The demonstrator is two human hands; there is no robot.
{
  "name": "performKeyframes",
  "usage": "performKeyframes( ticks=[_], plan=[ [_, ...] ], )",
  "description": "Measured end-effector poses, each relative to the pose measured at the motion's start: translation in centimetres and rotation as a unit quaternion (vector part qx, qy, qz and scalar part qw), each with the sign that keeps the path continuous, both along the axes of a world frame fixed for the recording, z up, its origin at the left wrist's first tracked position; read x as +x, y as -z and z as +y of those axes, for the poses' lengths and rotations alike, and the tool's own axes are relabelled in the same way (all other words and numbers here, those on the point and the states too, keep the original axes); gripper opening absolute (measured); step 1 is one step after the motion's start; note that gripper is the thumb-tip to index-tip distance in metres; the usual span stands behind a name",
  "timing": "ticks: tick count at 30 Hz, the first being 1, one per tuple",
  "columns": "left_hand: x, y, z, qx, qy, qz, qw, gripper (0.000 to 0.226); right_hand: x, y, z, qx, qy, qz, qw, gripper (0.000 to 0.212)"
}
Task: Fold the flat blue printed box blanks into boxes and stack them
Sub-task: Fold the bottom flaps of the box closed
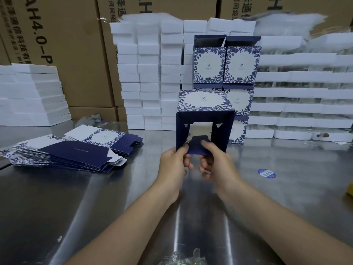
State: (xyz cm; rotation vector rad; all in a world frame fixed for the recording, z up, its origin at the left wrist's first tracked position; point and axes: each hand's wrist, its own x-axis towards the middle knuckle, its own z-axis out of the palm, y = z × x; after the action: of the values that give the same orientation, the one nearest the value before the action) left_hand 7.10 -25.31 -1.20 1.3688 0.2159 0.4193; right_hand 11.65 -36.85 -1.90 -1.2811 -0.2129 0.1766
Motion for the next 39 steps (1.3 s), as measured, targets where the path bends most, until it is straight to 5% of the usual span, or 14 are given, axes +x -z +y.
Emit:
performKeyframes(
  ticks=[10,20,29,31,35,39],
  plan=[
    [-0.5,0.1,-0.5,0.022,0.070,0.039,0.997,0.039,-0.1,-0.4,-0.1,-0.029,-0.011,-0.014,0.999,0.036],
    [-0.1,-0.1,0.0,0.001,0.063,0.047,0.997,0.043,0.2,-1.1,-0.6,-0.001,0.046,0.032,0.998,0.036],
    [0.0,-0.1,0.7,-0.019,0.025,0.040,0.999,0.030,0.2,-1.2,-0.3,-0.025,0.072,-0.027,0.997,0.037],
    [0.1,0.1,1.0,-0.002,0.001,0.012,1.000,0.006,0.4,-1.0,-0.2,-0.039,0.068,-0.042,0.996,0.038],
    [0.8,0.5,2.2,0.031,-0.044,-0.084,0.995,0.060,0.8,-0.5,-0.5,-0.114,0.041,-0.073,0.990,0.046],
    [1.1,0.7,2.5,0.045,-0.045,-0.110,0.992,0.046,1.0,0.0,-0.8,-0.249,0.084,-0.136,0.955,0.021]
  ],
)
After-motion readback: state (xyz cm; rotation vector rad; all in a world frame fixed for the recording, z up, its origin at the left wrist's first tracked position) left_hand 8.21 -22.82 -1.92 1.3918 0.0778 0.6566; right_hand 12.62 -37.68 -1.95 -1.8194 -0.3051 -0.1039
